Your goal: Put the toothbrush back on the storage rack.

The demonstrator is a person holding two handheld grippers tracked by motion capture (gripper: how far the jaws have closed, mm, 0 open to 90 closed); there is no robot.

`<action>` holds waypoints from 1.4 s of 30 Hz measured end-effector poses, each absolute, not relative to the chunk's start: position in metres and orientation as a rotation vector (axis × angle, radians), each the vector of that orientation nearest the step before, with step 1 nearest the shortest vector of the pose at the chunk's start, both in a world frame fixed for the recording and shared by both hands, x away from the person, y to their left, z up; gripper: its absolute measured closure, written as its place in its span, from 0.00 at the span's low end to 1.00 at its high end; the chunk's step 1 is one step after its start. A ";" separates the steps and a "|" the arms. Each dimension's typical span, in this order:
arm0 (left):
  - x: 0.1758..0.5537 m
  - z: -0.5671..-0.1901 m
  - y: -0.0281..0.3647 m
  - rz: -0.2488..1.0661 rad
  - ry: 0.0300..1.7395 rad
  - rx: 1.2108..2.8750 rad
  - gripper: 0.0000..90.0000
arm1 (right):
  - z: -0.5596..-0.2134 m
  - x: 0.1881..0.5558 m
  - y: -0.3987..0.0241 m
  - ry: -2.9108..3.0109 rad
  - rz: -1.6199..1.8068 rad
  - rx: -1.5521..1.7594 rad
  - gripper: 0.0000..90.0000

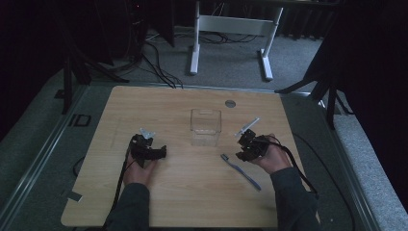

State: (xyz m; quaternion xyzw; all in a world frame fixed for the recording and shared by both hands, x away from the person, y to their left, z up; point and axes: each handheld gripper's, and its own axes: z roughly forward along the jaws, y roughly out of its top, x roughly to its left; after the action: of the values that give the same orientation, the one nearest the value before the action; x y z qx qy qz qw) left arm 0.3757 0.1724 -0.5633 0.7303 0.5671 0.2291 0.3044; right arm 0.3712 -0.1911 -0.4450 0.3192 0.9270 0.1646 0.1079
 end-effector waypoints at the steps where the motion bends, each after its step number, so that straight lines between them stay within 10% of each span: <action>1: 0.376 -0.563 0.172 0.607 1.502 1.935 0.13 | -0.446 0.372 -0.191 2.733 0.480 0.937 0.69; 42: 0.376 -0.563 0.172 0.608 1.501 1.934 0.13 | -0.459 0.376 -0.180 2.816 0.367 0.872 0.74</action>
State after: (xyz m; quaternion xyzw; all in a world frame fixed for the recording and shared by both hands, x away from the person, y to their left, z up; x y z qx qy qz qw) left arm 0.3757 0.1724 -0.5633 0.7301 0.5669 0.2295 0.3047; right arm 0.3762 -0.1800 -0.4585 0.2926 0.9445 0.1230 0.0853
